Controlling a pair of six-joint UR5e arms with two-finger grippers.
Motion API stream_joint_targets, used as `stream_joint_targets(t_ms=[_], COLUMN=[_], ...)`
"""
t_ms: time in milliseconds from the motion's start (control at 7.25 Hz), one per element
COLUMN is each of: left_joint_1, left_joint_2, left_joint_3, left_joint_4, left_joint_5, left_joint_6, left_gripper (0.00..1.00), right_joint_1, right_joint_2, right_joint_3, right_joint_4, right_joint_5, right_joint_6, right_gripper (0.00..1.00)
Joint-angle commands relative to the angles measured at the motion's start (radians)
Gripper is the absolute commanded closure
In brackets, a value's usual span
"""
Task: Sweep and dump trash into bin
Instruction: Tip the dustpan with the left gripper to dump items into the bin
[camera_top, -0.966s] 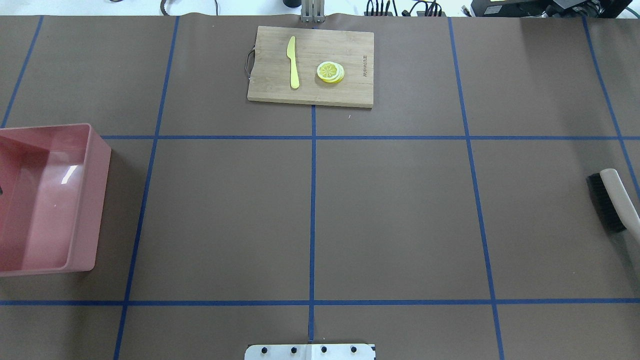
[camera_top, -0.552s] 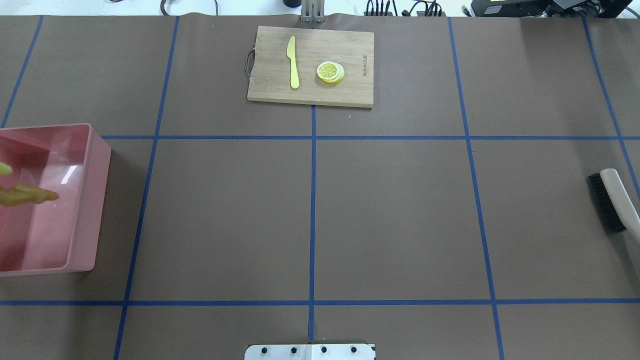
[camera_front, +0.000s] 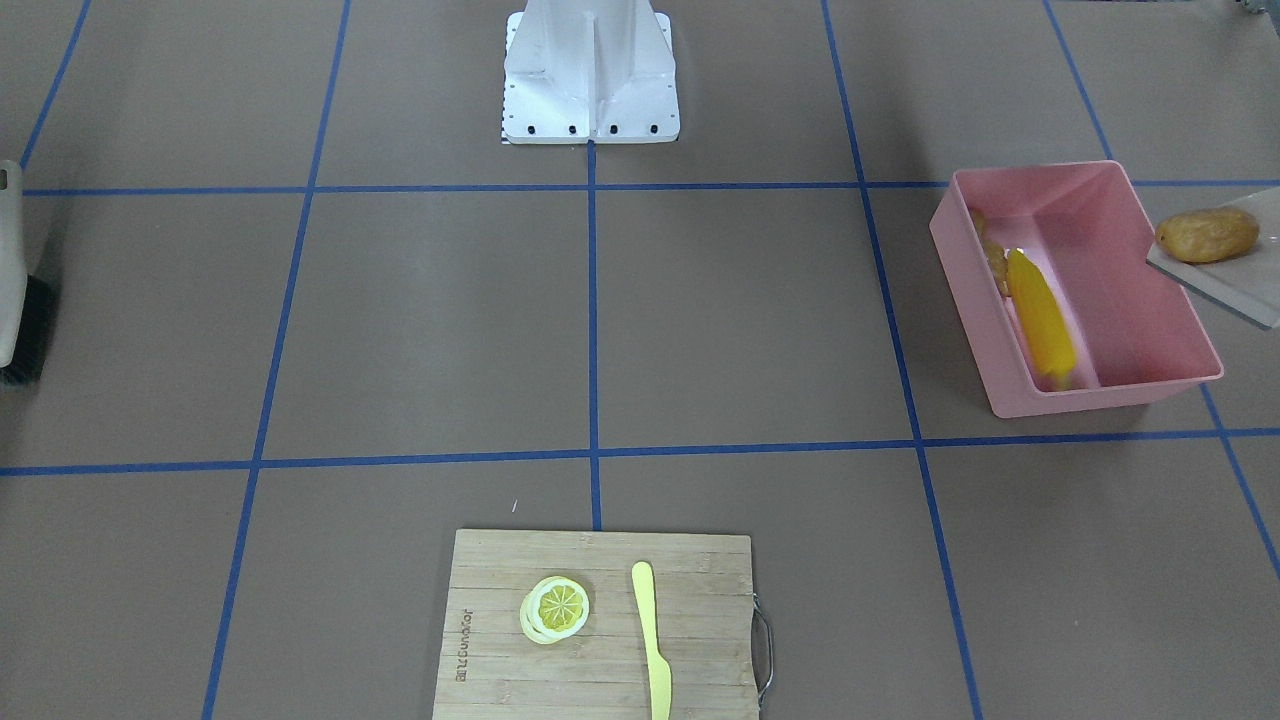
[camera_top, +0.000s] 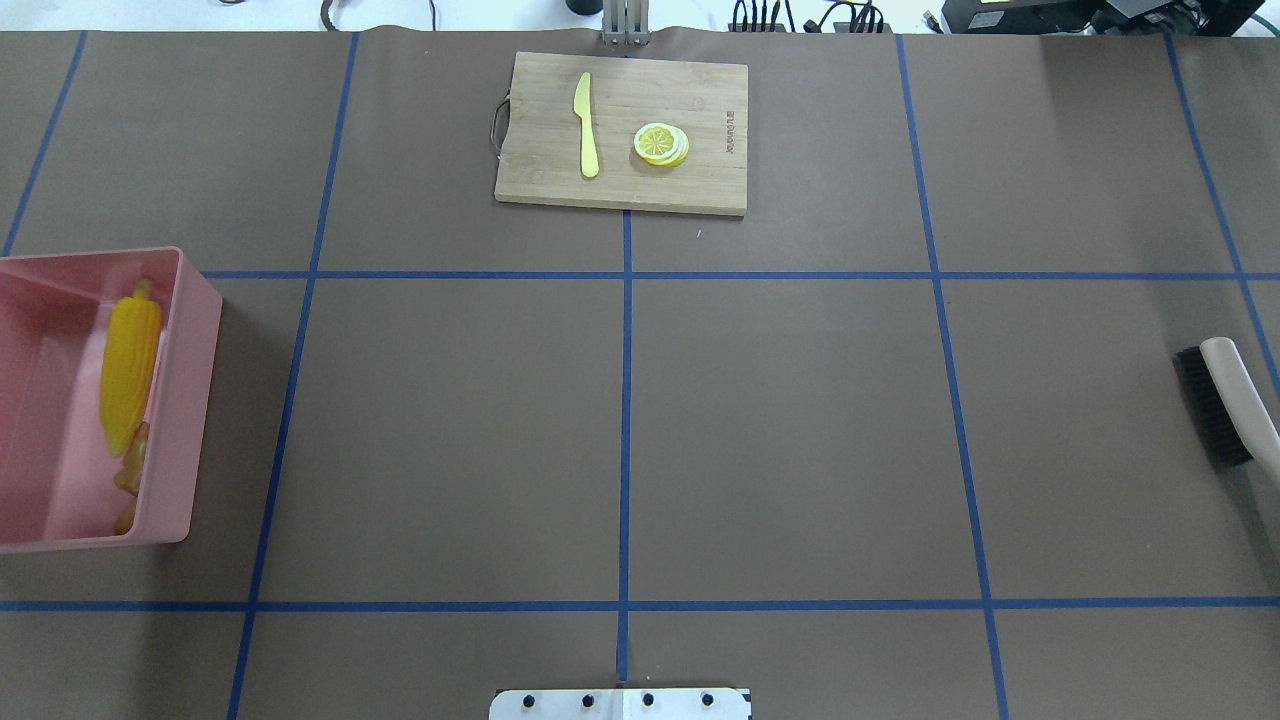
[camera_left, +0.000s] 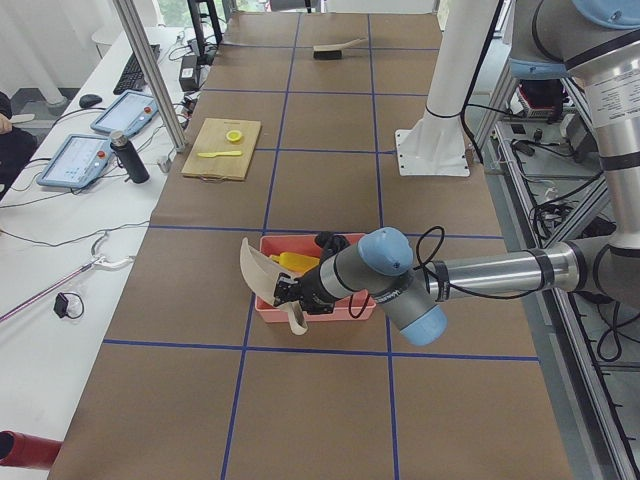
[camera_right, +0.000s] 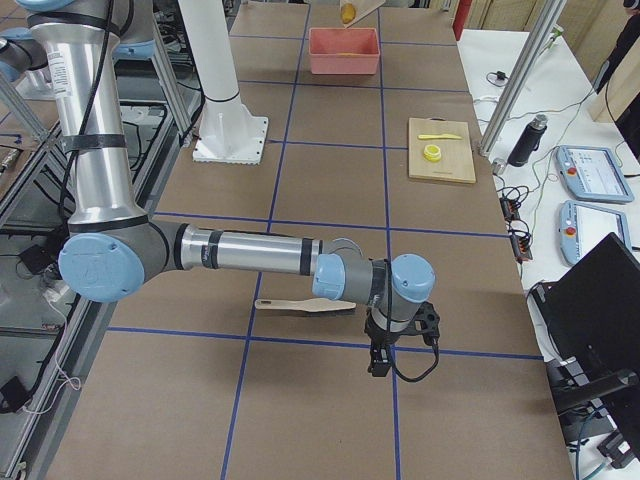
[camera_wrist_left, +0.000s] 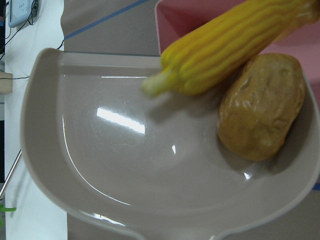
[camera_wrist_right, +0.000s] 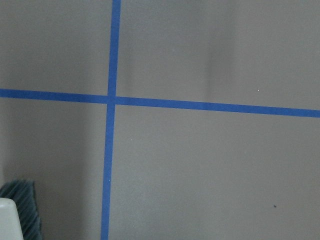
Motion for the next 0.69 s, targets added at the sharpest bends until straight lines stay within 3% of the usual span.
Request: stream_joint_targets(t_ms=[0,552], left_joint_1=[-0.001,0.025], left_joint_2=[-0.005,0.000], left_joint_3=[-0.008,-0.078], left_joint_4=[0.004,0.001], left_joint_5=[0.018,0.088], left_joint_6=[0.028,0.210], left_gripper=[1.00,1.00], right_joint_1=[0.000,-0.001], right_joint_2=[0.002,0.007], right_joint_3=[0.000,0.009], right_joint_4=[-0.001,0.001], right_joint_5=[0.004,0.002], right_joint_6=[0.000,0.000], right_gripper=[0.00,0.00])
